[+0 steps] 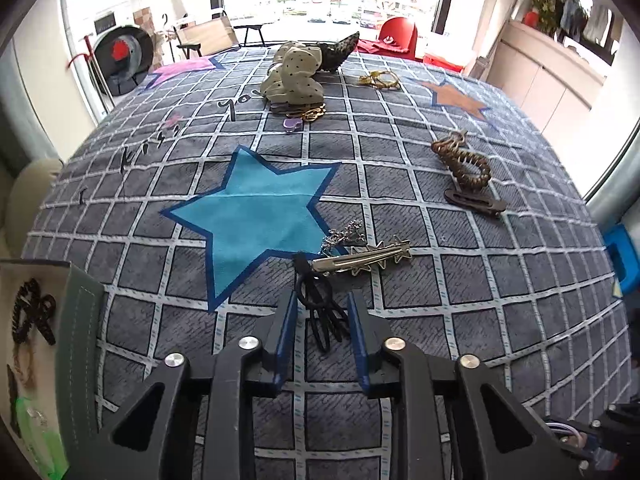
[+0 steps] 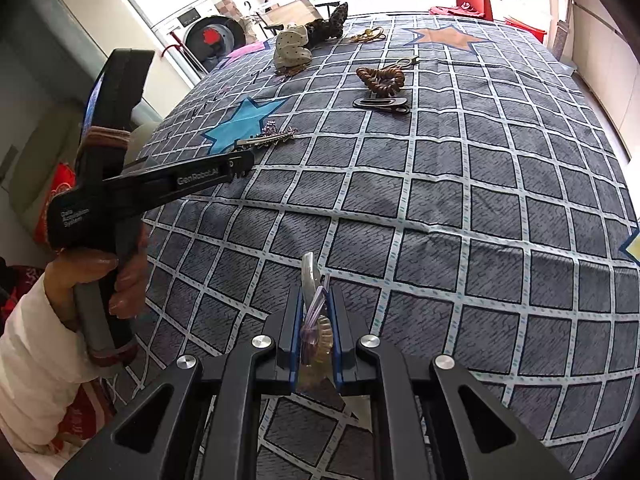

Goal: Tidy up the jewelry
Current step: 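Grasp the black cord keychain with the left tool while the right tool holds the clip, then carry the clear claw clip and black cord keychain over the tray with both tools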

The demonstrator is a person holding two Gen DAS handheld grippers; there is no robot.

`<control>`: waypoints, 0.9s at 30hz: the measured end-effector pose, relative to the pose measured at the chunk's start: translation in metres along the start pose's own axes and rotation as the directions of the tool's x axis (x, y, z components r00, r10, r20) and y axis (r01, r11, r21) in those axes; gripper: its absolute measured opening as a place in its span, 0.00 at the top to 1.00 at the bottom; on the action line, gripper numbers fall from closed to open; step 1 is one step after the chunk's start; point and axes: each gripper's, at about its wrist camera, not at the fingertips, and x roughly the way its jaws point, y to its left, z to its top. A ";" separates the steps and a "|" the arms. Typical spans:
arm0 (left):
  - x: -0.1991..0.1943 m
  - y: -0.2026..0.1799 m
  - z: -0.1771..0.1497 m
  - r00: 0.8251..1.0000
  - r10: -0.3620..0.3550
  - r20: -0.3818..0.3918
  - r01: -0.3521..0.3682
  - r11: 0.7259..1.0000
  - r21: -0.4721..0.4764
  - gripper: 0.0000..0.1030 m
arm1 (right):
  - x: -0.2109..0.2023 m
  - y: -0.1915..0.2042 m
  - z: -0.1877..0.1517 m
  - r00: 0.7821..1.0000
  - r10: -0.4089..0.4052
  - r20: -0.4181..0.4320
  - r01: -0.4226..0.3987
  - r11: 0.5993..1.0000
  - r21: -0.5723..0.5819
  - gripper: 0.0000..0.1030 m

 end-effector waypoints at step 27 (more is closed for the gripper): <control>-0.090 0.026 -0.045 0.989 -0.105 0.101 0.108 0.994 -0.025 0.97 | -0.021 0.020 -0.014 0.999 -0.018 0.036 0.018 1.000 0.022 0.88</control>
